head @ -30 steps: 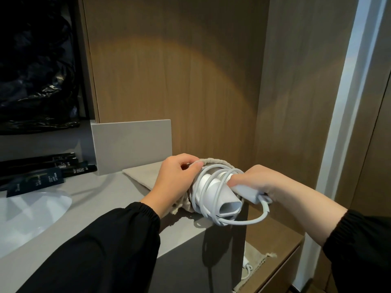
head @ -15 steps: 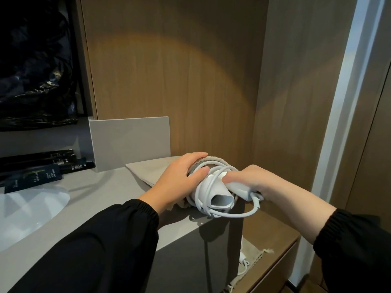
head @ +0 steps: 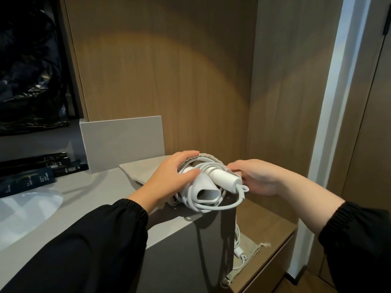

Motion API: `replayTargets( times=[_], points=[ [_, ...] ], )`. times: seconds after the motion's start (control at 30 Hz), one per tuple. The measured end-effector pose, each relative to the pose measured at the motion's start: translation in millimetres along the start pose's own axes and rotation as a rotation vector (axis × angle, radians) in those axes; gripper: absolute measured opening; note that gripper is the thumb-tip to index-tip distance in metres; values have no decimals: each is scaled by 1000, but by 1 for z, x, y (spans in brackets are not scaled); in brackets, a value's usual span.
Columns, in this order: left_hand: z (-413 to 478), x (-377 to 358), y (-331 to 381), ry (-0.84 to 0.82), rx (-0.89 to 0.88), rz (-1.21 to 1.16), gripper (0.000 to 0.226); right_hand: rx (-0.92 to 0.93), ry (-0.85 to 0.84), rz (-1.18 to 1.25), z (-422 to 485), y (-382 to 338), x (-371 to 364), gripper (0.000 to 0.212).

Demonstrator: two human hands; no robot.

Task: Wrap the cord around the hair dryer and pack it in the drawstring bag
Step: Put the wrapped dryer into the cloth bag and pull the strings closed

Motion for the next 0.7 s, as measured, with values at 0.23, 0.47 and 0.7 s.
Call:
replayTargets(
  times=[0.23, 0.47, 0.7],
  points=[
    [-3, -5, -1, -31, -75, 74, 43, 125, 261, -80, 4, 22, 10, 13],
    [-2, -4, -4, -36, -93, 87, 51, 176, 397, -89, 7, 27, 10, 9],
    [-3, 3, -7, 106, -58, 78, 23, 262, 460, -317, 7, 26, 24, 10]
  ],
)
Point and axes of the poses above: each hand's wrist, its own z-axis towards the middle knuckle, its own x-axis out of the back of the hand, y = z × x, the point moved 4 cm from there along z, towards the middle knuckle, and after that the axes turned 5 degrees about -y, right-handed, at the moved point
